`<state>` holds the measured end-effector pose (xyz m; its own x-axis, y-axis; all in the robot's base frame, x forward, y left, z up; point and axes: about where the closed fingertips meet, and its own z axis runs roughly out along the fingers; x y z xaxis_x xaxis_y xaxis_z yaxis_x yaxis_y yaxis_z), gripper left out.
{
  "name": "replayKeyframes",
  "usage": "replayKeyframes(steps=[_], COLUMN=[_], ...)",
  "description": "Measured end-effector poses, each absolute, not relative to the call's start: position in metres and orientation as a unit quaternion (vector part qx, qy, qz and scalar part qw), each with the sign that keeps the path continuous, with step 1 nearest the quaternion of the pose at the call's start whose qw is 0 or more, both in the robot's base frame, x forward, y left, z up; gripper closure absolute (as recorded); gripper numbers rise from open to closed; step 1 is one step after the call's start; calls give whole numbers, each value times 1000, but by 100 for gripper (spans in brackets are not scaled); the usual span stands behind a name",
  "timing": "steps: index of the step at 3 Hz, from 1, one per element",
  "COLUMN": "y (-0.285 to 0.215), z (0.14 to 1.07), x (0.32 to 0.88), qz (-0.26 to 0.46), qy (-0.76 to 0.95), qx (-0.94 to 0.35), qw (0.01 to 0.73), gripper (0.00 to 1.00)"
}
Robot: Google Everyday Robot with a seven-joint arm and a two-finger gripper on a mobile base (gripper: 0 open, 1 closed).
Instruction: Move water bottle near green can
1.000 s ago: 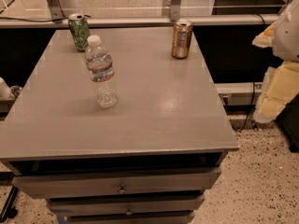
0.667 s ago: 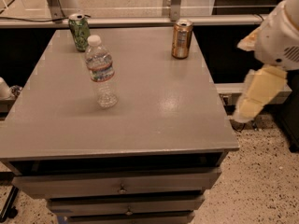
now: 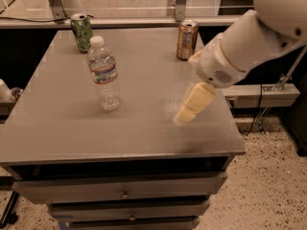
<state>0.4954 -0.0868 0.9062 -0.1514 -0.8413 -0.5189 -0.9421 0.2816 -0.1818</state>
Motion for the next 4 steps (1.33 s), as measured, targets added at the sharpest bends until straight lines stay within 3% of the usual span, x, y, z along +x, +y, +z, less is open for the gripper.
replayKeyframes(steps=[4], y=[67], z=[882], x=[562], qz=[310], qy=[669], qx=[-526], qw=[423], gripper=[0])
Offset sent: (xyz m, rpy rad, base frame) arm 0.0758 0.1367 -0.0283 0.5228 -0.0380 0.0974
